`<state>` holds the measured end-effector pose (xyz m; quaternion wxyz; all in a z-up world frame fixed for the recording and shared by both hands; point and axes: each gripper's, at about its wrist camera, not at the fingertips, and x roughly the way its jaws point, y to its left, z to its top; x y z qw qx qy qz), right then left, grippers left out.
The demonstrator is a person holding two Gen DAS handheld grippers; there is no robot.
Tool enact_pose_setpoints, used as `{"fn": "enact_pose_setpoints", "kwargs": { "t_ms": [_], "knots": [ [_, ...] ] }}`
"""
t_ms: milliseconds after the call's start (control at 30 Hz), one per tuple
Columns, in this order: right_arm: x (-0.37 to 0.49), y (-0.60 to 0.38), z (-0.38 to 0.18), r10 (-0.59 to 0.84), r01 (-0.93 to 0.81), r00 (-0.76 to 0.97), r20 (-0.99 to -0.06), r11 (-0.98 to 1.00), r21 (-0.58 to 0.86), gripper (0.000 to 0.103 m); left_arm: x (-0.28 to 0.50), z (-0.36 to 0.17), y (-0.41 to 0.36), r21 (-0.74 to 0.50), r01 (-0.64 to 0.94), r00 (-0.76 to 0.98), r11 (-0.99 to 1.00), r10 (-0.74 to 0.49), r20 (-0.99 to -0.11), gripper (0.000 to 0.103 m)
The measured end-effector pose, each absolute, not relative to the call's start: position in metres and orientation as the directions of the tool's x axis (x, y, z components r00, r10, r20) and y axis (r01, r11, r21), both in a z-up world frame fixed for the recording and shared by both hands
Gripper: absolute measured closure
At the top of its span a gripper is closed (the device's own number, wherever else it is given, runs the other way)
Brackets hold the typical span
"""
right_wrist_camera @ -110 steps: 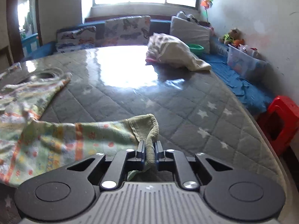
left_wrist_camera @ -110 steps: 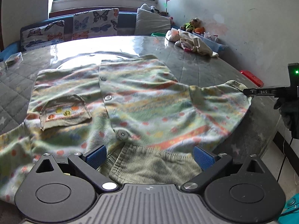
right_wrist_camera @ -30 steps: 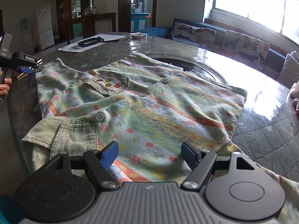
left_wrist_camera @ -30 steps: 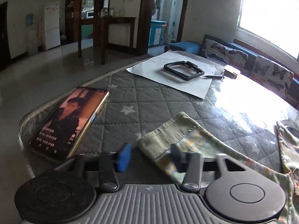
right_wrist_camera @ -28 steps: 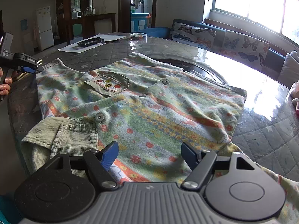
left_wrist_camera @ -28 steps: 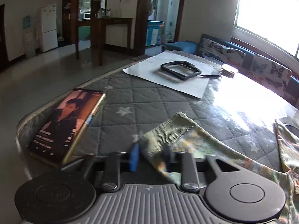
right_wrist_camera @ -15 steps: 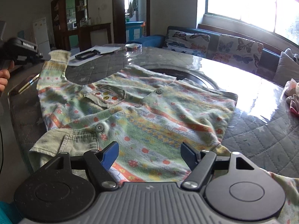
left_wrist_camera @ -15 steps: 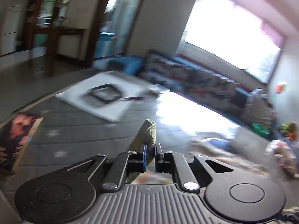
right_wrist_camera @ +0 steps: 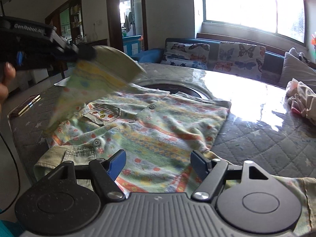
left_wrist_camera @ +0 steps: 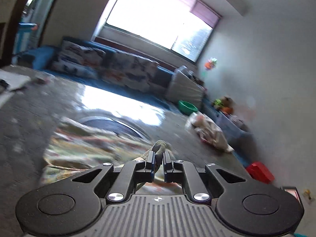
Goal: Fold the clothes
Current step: 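Lift the cuff with the left gripper and lay it across the shirt body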
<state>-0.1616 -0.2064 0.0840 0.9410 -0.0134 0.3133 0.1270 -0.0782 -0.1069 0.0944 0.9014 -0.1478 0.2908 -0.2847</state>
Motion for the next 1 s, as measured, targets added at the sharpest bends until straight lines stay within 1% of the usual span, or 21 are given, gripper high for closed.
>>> {"fn": "enact_pose_setpoints", "kwargs": {
  "t_ms": [100, 133, 167, 233, 267, 333, 400, 467, 567, 700, 833, 900, 1000],
  "knots": [
    [-0.166, -0.213, 0.083, 0.216, -0.227, 0.774, -0.596, 0.972, 0.057, 0.029, -0.079, 0.072, -0.129, -0.42, 0.47, 0.596, 0.776, -0.63, -0.498, 0.093],
    [-0.167, -0.215, 0.083, 0.211, -0.221, 0.774, -0.596, 0.974, 0.059, 0.029, -0.08, 0.065, -0.135, -0.409, 0.487, 0.57, 0.772, -0.636, -0.52, 0.091],
    [-0.168, -0.217, 0.082, 0.207, -0.215, 0.775, -0.597, 0.975, 0.059, 0.029, -0.081, 0.057, -0.14, -0.396, 0.502, 0.547, 0.769, -0.637, -0.543, 0.088],
    [-0.17, -0.221, 0.082, 0.199, -0.204, 0.776, -0.598, 0.977, 0.06, 0.029, -0.085, 0.046, -0.143, -0.389, 0.523, 0.504, 0.758, -0.643, -0.576, 0.078],
    [-0.171, -0.222, 0.082, 0.195, -0.198, 0.777, -0.599, 0.978, 0.061, 0.029, -0.087, 0.044, -0.142, -0.387, 0.533, 0.489, 0.753, -0.647, -0.585, 0.076],
    [-0.171, -0.224, 0.083, 0.192, -0.193, 0.778, -0.598, 0.979, 0.064, 0.03, -0.092, 0.043, -0.136, -0.384, 0.556, 0.465, 0.737, -0.659, -0.591, 0.063],
    [-0.17, -0.225, 0.085, 0.197, -0.191, 0.78, -0.594, 0.979, 0.074, 0.031, -0.099, 0.05, -0.125, -0.358, 0.571, 0.484, 0.739, -0.655, -0.58, 0.06],
    [-0.168, -0.223, 0.088, 0.214, -0.2, 0.778, -0.59, 0.976, 0.091, 0.032, -0.101, 0.055, -0.105, -0.319, 0.566, 0.519, 0.76, -0.63, -0.578, 0.06],
    [-0.163, -0.216, 0.087, 0.244, -0.227, 0.77, -0.59, 0.968, 0.105, 0.035, -0.094, 0.052, -0.073, -0.253, 0.499, 0.58, 0.829, -0.537, -0.613, 0.06],
    [-0.151, -0.2, 0.08, 0.284, -0.27, 0.749, -0.598, 0.956, 0.116, 0.044, -0.079, 0.038, -0.032, -0.214, 0.393, 0.619, 0.894, -0.429, -0.658, 0.062],
    [-0.142, -0.181, 0.072, 0.328, -0.316, 0.719, -0.612, 0.939, 0.132, 0.054, -0.068, 0.02, -0.01, -0.201, 0.332, 0.614, 0.922, -0.373, -0.695, 0.062],
    [-0.138, -0.173, 0.066, 0.342, -0.336, 0.699, -0.628, 0.932, 0.133, 0.055, -0.065, 0.013, -0.006, -0.194, 0.321, 0.611, 0.927, -0.359, -0.705, 0.062],
    [-0.133, -0.164, 0.059, 0.348, -0.353, 0.674, -0.651, 0.927, 0.129, 0.056, -0.062, 0.019, -0.006, -0.184, 0.321, 0.618, 0.929, -0.353, -0.702, 0.062]
  ]
}}
